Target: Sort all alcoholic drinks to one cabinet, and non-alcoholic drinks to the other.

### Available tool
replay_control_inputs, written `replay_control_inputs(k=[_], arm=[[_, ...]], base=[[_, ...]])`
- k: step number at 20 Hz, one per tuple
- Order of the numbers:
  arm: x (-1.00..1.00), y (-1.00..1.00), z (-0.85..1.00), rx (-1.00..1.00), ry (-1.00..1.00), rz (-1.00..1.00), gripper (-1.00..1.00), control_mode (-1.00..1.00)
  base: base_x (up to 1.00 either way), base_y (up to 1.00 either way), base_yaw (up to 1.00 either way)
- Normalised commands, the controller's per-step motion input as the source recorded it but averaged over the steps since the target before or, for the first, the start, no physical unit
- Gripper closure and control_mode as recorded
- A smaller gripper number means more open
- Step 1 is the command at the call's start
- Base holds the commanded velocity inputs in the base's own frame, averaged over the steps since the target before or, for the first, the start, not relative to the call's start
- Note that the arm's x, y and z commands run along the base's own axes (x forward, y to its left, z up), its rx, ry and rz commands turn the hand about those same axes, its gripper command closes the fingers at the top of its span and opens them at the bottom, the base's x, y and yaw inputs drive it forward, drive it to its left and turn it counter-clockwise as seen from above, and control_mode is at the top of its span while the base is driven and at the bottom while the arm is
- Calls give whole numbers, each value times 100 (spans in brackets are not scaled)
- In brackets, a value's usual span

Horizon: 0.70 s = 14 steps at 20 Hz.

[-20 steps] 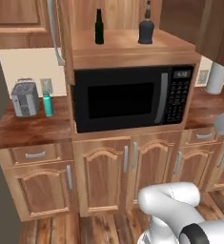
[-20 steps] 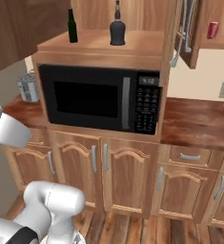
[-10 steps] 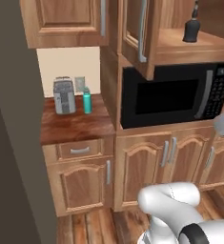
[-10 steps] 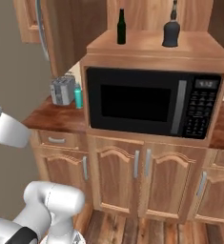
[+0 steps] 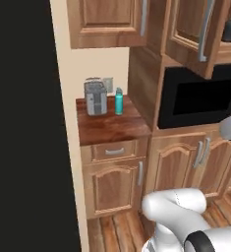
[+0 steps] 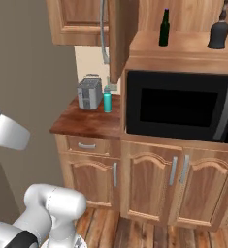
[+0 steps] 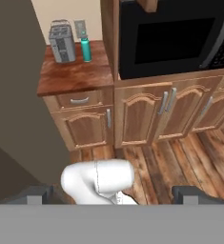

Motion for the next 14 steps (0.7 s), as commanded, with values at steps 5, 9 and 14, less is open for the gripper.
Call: replay_control_inputs(k=[5, 9, 14], arm=[[0, 0, 0, 0, 0, 0, -100, 100], [0, 0, 0, 0, 0, 0, -100, 100], [0, 0, 0, 0, 0, 0, -100, 100]], base=[[21, 54, -1], [65, 42, 0], [88, 36, 0]])
